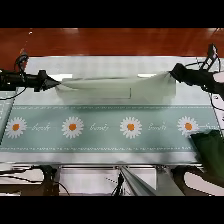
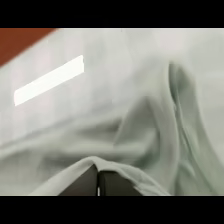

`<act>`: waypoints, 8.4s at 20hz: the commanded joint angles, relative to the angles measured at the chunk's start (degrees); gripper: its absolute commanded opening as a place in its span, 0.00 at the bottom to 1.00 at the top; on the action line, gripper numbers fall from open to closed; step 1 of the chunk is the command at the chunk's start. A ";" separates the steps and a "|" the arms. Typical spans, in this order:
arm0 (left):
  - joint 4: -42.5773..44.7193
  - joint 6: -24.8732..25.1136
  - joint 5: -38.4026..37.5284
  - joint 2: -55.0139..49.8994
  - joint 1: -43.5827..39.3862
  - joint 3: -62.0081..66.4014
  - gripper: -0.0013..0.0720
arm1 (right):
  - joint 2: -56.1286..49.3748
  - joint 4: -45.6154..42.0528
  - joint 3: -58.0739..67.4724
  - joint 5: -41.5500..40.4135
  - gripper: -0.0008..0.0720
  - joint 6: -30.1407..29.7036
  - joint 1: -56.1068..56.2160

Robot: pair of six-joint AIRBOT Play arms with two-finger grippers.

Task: Fold the shirts.

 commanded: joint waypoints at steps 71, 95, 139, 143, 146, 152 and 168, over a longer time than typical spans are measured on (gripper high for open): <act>-7.06 -10.10 15.61 -20.61 -58.77 12.15 0.06 | 22.08 -50.66 15.17 42.40 0.05 26.34 29.03; 6.12 -7.02 0.50 21.94 -3.65 12.46 0.05 | -14.10 -20.65 15.10 -3.02 0.05 24.26 46.29; 6.14 -5.49 0.48 20.26 -4.57 0.00 0.05 | -1.03 22.14 -12.72 3.21 0.05 -4.37 20.68; 6.12 -5.49 5.68 20.26 -7.10 0.00 0.05 | 10.40 7.61 -2.71 11.50 0.05 9.09 9.31; 6.12 -5.49 6.82 20.26 -7.72 0.00 0.05 | 18.32 -8.79 4.33 25.29 0.05 22.36 -4.70; 6.14 -3.76 7.48 20.26 -7.69 0.00 0.06 | 31.30 -25.09 9.33 52.74 0.05 25.97 -36.83; 6.19 2.25 19.08 18.88 -6.84 0.00 0.06 | 35.06 -56.37 9.33 68.41 0.05 15.10 -69.59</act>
